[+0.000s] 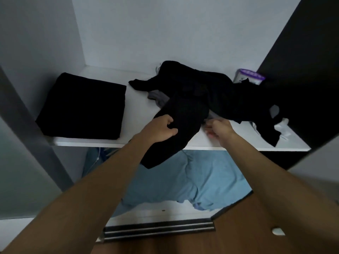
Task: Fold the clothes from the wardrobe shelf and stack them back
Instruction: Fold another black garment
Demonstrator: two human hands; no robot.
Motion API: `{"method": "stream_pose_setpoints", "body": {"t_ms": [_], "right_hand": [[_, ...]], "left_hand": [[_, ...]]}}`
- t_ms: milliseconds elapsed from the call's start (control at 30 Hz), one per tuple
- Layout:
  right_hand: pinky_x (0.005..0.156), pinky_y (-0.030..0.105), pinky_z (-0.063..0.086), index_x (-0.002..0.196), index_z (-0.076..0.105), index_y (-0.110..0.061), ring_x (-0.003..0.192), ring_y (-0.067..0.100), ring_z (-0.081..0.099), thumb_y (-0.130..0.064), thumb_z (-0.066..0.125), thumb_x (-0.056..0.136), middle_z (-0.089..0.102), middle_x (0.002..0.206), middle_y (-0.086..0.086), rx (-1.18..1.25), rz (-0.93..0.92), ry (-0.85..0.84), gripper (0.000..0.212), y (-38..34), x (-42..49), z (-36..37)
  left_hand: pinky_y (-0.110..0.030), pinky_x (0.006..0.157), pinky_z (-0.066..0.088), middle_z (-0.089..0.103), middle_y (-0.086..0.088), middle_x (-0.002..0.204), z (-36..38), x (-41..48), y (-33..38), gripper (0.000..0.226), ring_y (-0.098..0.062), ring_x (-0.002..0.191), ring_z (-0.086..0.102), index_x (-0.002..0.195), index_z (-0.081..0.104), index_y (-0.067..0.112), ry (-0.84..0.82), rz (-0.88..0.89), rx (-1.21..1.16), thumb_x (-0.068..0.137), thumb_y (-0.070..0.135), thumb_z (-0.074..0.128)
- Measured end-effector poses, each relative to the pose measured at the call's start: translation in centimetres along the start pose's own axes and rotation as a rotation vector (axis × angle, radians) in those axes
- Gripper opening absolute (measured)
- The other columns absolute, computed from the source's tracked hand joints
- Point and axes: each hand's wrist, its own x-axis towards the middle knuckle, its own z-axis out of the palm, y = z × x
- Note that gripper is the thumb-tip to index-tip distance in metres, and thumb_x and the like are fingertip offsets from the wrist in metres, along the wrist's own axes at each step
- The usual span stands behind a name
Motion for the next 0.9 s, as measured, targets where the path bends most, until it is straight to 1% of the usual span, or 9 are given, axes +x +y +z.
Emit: {"method": "stream_pose_setpoints", "body": {"t_ms": [67, 167, 267, 433, 567, 667, 733, 800, 900], "right_hand": [[0.047, 0.022, 0.046, 0.104, 0.067, -0.002, 0.052, 0.014, 0.058, -0.004, 0.055, 0.094, 0.070, 0.079, 0.011, 0.036, 0.025, -0.053, 0.016, -0.1, 0.0, -0.7], [0.051, 0.026, 0.043, 0.098, 0.064, -0.004, 0.056, 0.015, 0.057, -0.001, 0.051, 0.095, 0.066, 0.086, 0.016, 0.036, -0.031, -0.119, 0.014, -0.5, 0.2, -2.2], [0.053, 0.024, 0.046, 0.091, 0.062, -0.012, 0.065, 0.016, 0.061, 0.000, 0.054, 0.093, 0.065, 0.085, 0.011, -0.019, -0.131, -0.158, 0.016, -1.0, 1.2, -4.1], [0.049, 0.012, 0.049, 0.101, 0.066, -0.011, 0.069, 0.011, 0.061, -0.003, 0.059, 0.094, 0.064, 0.082, 0.002, -0.102, -0.247, -0.193, 0.013, -1.6, 5.1, -7.8], [0.067, 0.014, 0.048, 0.110, 0.065, -0.012, 0.086, 0.011, 0.061, -0.007, 0.058, 0.096, 0.064, 0.092, -0.003, -0.190, -0.355, -0.188, 0.017, -1.8, 9.5, -10.3], [0.081, 0.022, 0.048, 0.135, 0.053, -0.010, 0.098, 0.011, 0.058, -0.015, 0.064, 0.095, 0.058, 0.115, 0.000, -0.295, -0.311, -0.361, 0.041, -1.0, 12.0, -11.1], [0.098, 0.029, 0.048, 0.143, 0.046, -0.009, 0.116, 0.018, 0.056, -0.018, 0.065, 0.096, 0.054, 0.132, 0.004, -0.364, -0.301, -0.412, 0.052, -0.1, 13.2, -11.2], [0.102, 0.029, 0.045, 0.145, 0.046, -0.011, 0.124, 0.020, 0.053, -0.020, 0.064, 0.096, 0.053, 0.138, 0.005, -0.362, -0.338, -0.394, 0.053, 0.4, 13.9, -11.3], [0.094, 0.025, 0.045, 0.146, 0.046, -0.013, 0.123, 0.018, 0.053, -0.020, 0.061, 0.097, 0.053, 0.140, 0.004, -0.413, -0.406, -0.432, 0.052, 0.3, 14.2, -11.6]], "left_hand": [[-0.027, 0.098, 0.041, 0.055, 0.001, 0.138, 0.6, 0.7, 0.5, 0.048, -0.015, 0.121, 0.053, 0.136, 0.052, 0.021, 0.022, 0.040, 0.012, 0.093, 0.037, 0.063], [-0.029, 0.099, 0.042, 0.057, 0.001, 0.133, 1.4, 2.2, 1.8, 0.042, -0.016, 0.122, 0.054, 0.131, 0.056, 0.021, 0.124, 0.083, 0.037, 0.092, 0.034, 0.064], [-0.029, 0.100, 0.042, 0.056, 0.000, 0.133, 2.0, 4.5, 3.5, 0.046, -0.017, 0.122, 0.054, 0.132, 0.056, 0.020, 0.134, 0.090, 0.047, 0.090, 0.035, 0.067], [-0.025, 0.096, 0.041, 0.058, -0.003, 0.130, 3.3, 9.0, 7.3, 0.052, -0.020, 0.119, 0.056, 0.136, 0.052, 0.015, 0.163, 0.079, 0.008, 0.089, 0.031, 0.069], [-0.030, 0.108, 0.037, 0.039, -0.013, 0.147, 3.9, 13.1, 9.6, 0.063, -0.028, 0.132, 0.046, 0.141, 0.044, 0.006, 0.263, 0.011, 0.081, 0.087, 0.023, 0.073], [-0.039, 0.117, 0.028, 0.025, -0.015, 0.155, 4.0, 16.0, 10.9, 0.076, -0.034, 0.142, 0.031, 0.147, 0.033, 0.005, 0.365, -0.065, 0.196, 0.086, 0.025, 0.075], [-0.044, 0.117, 0.027, 0.026, -0.017, 0.156, 4.3, 17.5, 11.4, 0.086, -0.037, 0.142, 0.028, 0.151, 0.025, 0.006, 0.365, -0.109, 0.258, 0.085, 0.028, 0.075], [-0.044, 0.108, 0.039, 0.041, -0.018, 0.146, 4.5, 18.5, 11.5, 0.076, -0.037, 0.133, 0.041, 0.148, 0.032, 0.007, 0.362, -0.152, 0.284, 0.087, 0.025, 0.072], [-0.035, 0.075, 0.045, 0.065, -0.015, 0.114, 4.3, 19.2, 11.5, 0.027, -0.033, 0.105, 0.062, 0.118, 0.061, 0.006, 0.430, -0.203, 0.448, 0.092, 0.015, 0.060]]}}
